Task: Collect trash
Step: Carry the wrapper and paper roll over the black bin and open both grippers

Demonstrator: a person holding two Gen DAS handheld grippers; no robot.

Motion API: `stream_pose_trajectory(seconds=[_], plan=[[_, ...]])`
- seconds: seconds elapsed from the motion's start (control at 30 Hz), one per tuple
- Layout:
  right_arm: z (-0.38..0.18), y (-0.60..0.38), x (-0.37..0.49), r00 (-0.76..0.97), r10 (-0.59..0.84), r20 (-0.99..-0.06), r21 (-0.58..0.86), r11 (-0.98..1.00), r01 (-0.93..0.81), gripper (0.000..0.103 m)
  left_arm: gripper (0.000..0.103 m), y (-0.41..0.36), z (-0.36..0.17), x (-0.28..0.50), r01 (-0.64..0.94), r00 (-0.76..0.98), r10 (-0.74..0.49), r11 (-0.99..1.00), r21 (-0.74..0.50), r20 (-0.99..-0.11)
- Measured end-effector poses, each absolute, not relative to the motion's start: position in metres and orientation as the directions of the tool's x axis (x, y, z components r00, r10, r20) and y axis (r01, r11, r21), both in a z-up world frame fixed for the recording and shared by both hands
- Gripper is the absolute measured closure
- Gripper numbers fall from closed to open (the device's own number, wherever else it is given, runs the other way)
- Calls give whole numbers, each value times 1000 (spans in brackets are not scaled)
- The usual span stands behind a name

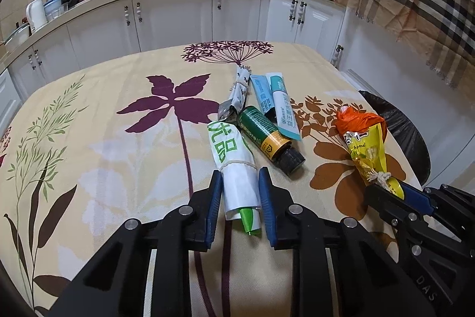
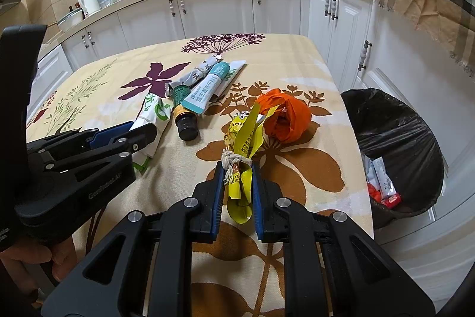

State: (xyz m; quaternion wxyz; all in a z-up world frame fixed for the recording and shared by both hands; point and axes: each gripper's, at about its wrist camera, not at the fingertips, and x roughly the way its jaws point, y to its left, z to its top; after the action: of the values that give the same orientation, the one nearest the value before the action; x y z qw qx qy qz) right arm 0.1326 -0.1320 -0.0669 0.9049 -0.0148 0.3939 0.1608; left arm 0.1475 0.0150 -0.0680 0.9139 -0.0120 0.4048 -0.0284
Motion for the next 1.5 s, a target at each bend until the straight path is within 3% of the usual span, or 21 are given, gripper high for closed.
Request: stream_pose_trajectory(seconds=[0.3, 0.47, 0.67, 1.03, 1.5], plan=[[-65, -126, 132, 639, 293, -711, 105, 943, -316, 86, 77, 30, -62, 137, 24, 681, -45, 999, -39, -731], [-66, -125, 135, 593, 376, -712, 204, 919, -338, 86, 77, 40, -61, 134, 8, 683, -35, 999, -40, -730], [-57, -118, 129, 616, 368, -697, 175, 920, -351, 86, 77, 52, -56, 129, -13, 695, -21, 999, -41, -719], [-29, -163, 137, 758, 179, -627, 50, 981, -190, 86, 77, 70, -37, 121, -37, 733, -12, 998, -58, -680], [-30, -243, 167, 825, -79, -559, -42, 997, 67, 86, 77, -10, -4, 142, 174, 790, -183, 982, -72, -585]])
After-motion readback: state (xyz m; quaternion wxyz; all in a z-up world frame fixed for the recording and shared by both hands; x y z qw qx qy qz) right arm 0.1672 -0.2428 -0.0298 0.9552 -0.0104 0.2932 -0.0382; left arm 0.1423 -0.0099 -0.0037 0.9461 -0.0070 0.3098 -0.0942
